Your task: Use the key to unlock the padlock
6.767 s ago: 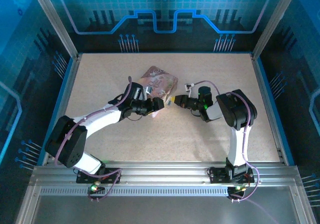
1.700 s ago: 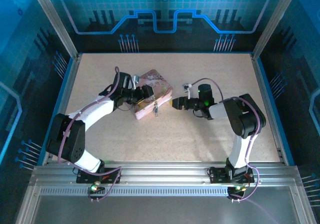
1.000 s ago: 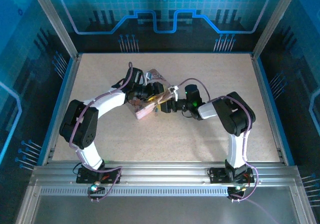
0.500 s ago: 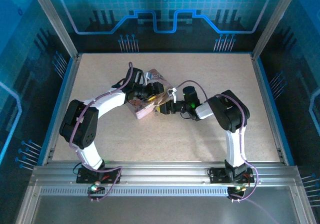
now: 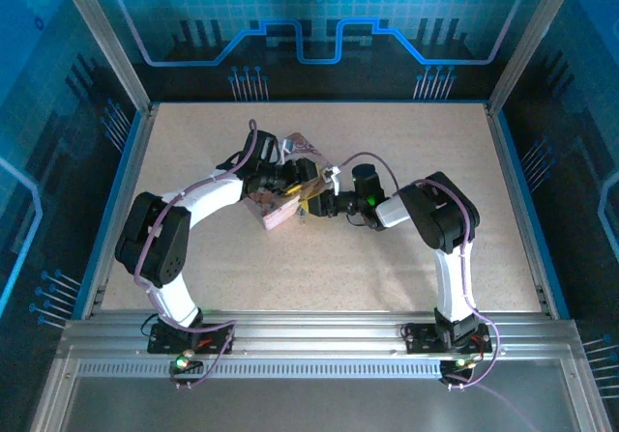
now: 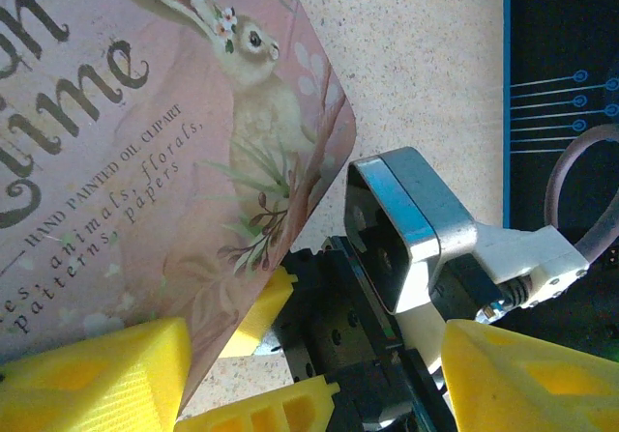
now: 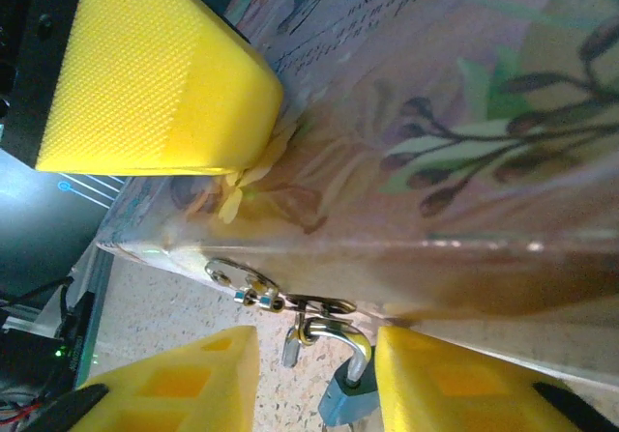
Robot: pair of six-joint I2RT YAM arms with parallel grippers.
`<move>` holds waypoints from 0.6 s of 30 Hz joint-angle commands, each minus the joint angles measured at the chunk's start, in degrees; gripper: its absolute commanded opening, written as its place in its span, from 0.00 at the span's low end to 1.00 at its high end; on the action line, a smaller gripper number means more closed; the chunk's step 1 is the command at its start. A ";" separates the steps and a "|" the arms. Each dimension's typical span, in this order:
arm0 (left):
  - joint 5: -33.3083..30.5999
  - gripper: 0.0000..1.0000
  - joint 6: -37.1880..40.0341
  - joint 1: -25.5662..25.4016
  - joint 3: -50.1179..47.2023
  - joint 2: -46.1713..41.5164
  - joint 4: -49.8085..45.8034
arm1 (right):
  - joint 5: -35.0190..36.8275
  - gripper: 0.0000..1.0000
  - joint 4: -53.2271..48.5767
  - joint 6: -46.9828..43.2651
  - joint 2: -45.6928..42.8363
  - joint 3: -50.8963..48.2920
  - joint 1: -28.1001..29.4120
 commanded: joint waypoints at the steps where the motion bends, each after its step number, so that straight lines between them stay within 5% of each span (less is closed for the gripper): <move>1: -0.46 0.70 -0.50 -0.67 -0.81 0.01 -0.91 | -1.60 0.34 0.96 -0.76 1.82 0.94 0.40; 18: -0.98 0.70 -0.17 -0.67 -0.98 -0.40 -1.37 | -1.27 0.05 -0.18 -0.97 2.29 1.60 0.07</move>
